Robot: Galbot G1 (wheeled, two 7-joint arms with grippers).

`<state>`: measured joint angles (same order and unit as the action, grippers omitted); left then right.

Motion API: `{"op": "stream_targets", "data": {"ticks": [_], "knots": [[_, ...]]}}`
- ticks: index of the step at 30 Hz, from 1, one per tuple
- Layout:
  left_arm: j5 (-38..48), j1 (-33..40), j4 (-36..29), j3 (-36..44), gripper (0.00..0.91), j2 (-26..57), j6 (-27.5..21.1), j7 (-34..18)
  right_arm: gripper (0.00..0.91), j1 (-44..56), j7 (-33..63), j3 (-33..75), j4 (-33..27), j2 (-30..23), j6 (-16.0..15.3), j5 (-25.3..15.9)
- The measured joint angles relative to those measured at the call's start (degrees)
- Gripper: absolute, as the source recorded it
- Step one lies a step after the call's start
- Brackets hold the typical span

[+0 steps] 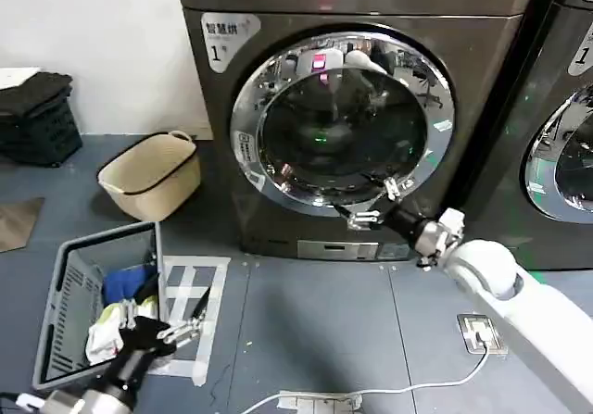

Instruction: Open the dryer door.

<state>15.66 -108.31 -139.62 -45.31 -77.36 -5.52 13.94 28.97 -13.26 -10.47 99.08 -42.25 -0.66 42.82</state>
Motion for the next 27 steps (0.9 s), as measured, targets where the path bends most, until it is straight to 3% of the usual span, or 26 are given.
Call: {"op": "stream_targets", "data": {"ticks": [13, 27], "knots": [[-0.01, 0.05, -0.01, -0.04, 0.907, -0.24, 0.08, 0.12, 0.907, -8.31, 2.57, -8.00, -4.82, -4.94, -2.06, 0.33], [0.00, 0.01, 0.11, 0.02, 0.907, -0.93, 0.33, 0.15, 0.907, -15.14, 3.22, -14.40, -9.98, -10.23, -2.27, 1.11]]}}
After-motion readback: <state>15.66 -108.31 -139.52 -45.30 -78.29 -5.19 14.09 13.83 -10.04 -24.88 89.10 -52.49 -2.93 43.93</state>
